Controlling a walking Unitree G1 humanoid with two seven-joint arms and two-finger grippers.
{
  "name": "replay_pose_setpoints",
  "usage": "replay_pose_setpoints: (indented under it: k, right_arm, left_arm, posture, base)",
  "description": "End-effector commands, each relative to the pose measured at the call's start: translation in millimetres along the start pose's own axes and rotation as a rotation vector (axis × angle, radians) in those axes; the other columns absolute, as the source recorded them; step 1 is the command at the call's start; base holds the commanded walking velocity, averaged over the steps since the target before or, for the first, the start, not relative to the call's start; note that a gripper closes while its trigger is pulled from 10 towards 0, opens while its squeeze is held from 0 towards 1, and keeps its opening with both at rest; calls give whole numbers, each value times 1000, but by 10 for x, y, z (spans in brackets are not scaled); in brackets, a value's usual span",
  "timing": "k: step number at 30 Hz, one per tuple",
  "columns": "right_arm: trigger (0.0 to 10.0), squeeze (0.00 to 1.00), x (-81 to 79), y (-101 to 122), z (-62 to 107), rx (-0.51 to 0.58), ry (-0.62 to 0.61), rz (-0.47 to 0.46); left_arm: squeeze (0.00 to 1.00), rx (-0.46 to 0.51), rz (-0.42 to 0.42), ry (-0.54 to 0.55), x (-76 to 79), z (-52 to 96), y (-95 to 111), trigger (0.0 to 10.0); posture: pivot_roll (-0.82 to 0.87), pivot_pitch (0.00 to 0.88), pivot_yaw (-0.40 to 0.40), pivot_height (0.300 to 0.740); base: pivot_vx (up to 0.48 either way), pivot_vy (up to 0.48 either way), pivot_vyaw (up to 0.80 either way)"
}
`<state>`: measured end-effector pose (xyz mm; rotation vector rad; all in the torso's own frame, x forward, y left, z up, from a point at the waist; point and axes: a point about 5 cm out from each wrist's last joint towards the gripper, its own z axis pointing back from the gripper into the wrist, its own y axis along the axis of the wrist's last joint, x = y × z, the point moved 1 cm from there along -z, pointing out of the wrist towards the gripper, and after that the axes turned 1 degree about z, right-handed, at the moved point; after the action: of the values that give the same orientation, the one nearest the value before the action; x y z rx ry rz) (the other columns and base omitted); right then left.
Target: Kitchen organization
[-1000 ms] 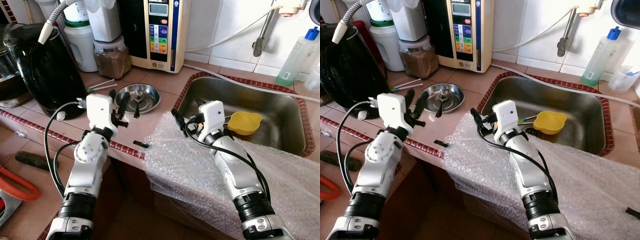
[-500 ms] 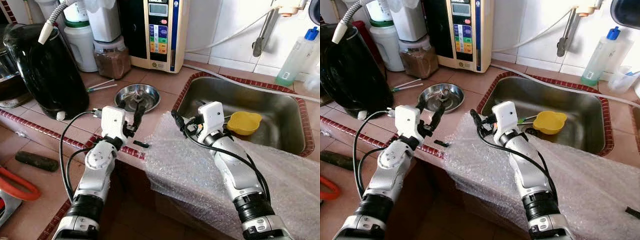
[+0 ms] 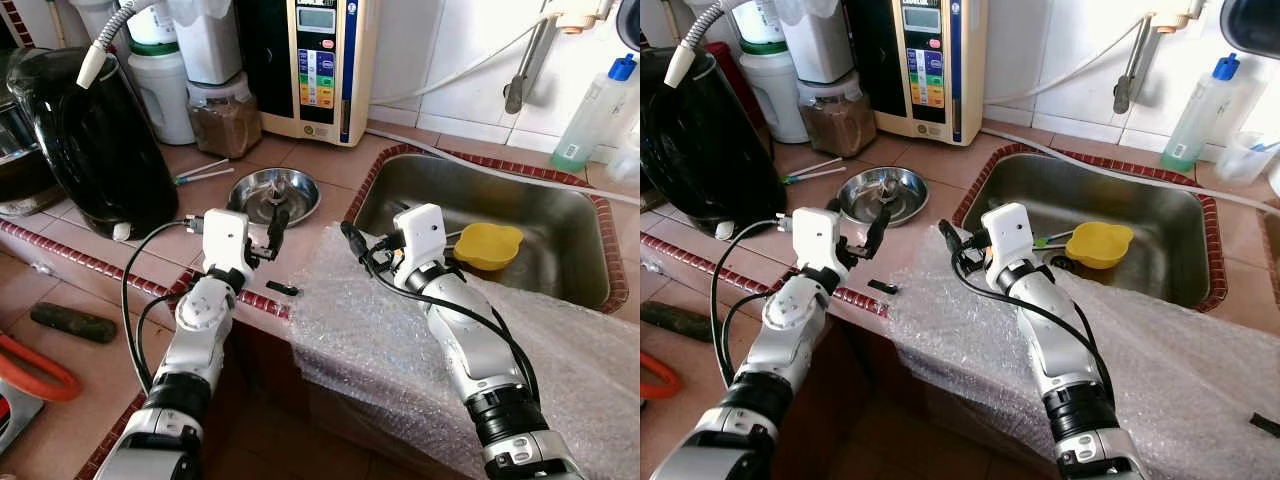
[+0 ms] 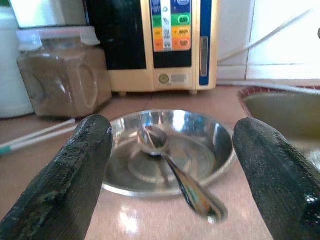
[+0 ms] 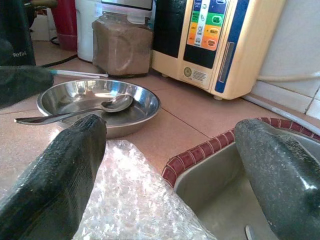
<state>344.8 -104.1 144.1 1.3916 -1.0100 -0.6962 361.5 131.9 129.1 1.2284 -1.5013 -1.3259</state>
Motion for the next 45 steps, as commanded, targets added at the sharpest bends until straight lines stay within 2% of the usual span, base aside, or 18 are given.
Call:
replay_pose_setpoints:
  k: [1, 8, 15, 16, 20, 21, 27, 39, 40, 41, 43, 44, 45]
  right_arm:
    - [10000, 565, 3, 1, -10, -9, -4, 5]
    - [10000, 565, -4, 8, -16, -7, -5, 6]
    - [10000, 565, 11, 6, -13, -9, -11, 7]
    - [10000, 565, 14, 5, -12, -10, -12, 7]
    - [10000, 565, 16, 0, -11, -13, -17, 7]
    - [10000, 565, 14, -1, -11, -13, -18, 6]
    - [10000, 565, 13, -3, -12, -15, -20, 7]
    - [10000, 565, 24, -5, -12, -21, -20, 11]
    - [10000, 565, 24, -7, -11, -22, -20, 11]
    - [10000, 569, 26, -9, -9, -23, -20, 11]
    - [10000, 569, 27, -12, -8, -24, -21, 11]
    - [10000, 565, 26, -13, -6, -25, -21, 11]
    - [10000, 565, 25, -15, -3, -26, -20, 12]
  left_arm:
    - [1000, -14, -16, 19, -43, -9, -23, 10000]
    - [1000, -36, -5, 42, -43, -44, -77, 10000]
    - [1000, -49, -63, -29, 70, -58, -111, 10000]
    - [843, -51, -63, -37, 80, -56, -117, 10000]
    - [831, -63, -76, -67, 123, -46, -149, 10000]
    - [0, -78, -81, -70, 129, -39, -174, 10000]
    - [0, -138, -96, -87, 135, -13, -275, 10000]
    - [0, -180, -108, -85, 130, -42, -313, 9961]
    - [0, -183, -108, -94, 133, -46, -313, 9373]
    - [0, -187, -106, -94, 129, -49, -314, 3412]
    - [0, -192, -103, -91, 122, -53, -315, 3412]
    - [0, -197, -100, -93, 120, -52, -321, 0]
    - [0, -203, -97, -96, 120, -49, -328, 0]
  posture:
    - [28, 0, 39, 740]
    - [25, 0, 44, 740]
    - [24, 0, 47, 740]
    - [24, 0, 48, 740]
    - [25, 0, 52, 740]
    - [24, 0, 53, 740]
    - [24, 0, 54, 740]
    - [15, 0, 56, 740]
    - [15, 0, 56, 740]
    - [15, 0, 56, 740]
    - [15, 0, 56, 740]
    - [13, 0, 57, 740]
    - [13, 0, 57, 740]
  base:
    - [0, 0, 0]
    - [0, 0, 0]
    - [0, 0, 0]
    - [0, 0, 0]
    - [0, 0, 0]
    - [0, 0, 0]
    - [0, 0, 0]
    - [0, 0, 0]
    - [0, 0, 0]
    - [0, 0, 0]
    - [0, 0, 0]
    - [0, 0, 0]
    - [0, 0, 0]
